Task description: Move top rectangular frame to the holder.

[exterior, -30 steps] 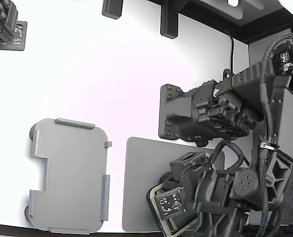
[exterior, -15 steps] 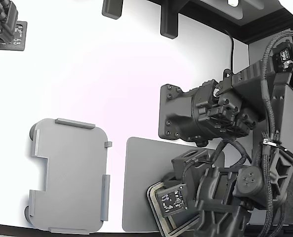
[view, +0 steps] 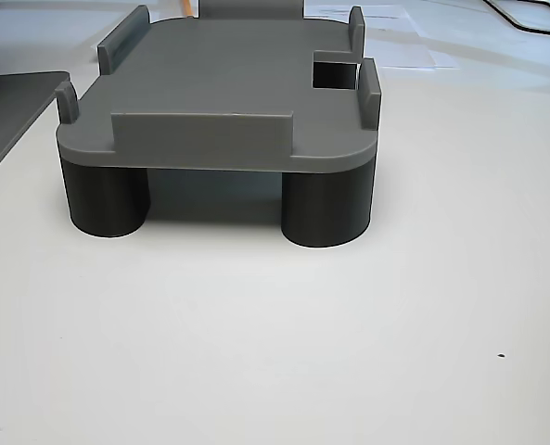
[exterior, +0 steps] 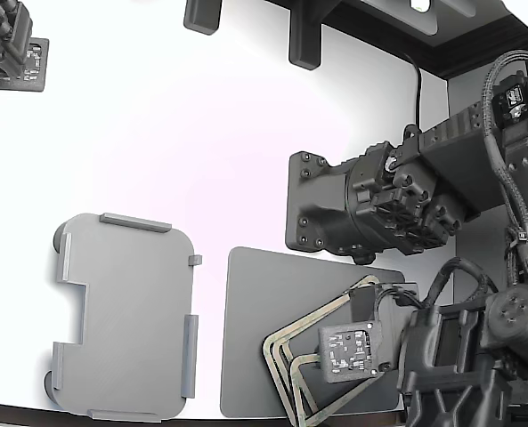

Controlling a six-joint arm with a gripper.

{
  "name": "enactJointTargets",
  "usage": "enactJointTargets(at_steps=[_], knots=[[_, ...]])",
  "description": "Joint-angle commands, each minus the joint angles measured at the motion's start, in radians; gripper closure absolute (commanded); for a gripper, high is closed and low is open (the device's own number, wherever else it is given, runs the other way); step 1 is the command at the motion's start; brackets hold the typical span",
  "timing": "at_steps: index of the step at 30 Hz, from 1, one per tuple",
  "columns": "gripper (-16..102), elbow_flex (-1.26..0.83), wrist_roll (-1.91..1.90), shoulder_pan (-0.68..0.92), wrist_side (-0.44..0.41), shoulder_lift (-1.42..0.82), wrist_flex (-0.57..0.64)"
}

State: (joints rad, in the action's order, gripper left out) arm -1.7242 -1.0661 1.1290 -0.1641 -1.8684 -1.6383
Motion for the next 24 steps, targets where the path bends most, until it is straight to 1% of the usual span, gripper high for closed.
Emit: enactJointTargets(at_steps=[1, 3, 6, 9, 11, 12, 16, 20, 24], knots=[[97, 0.097, -0.109, -0.035, -0.015, -0.015, -0.015], [97, 0.118, -0.163, -0.055, -0.044, -0.015, -0.015], [97, 0.127, -0.295, -0.081, -0.129, -0.009, -0.015], [97, 0.114, -0.416, -0.135, -0.176, -0.009, -0.012], [97, 0.117, -0.532, -0.155, -0.235, -0.003, -0.015], [97, 0.126, -0.591, -0.173, -0.25, 0.0, -0.017], [97, 0.164, -0.75, -0.275, -0.236, 0.049, -0.017], [97, 0.207, -0.904, -0.364, -0.239, 0.152, -0.017], [97, 0.282, -1.025, -0.417, -0.241, 0.253, -0.017]])
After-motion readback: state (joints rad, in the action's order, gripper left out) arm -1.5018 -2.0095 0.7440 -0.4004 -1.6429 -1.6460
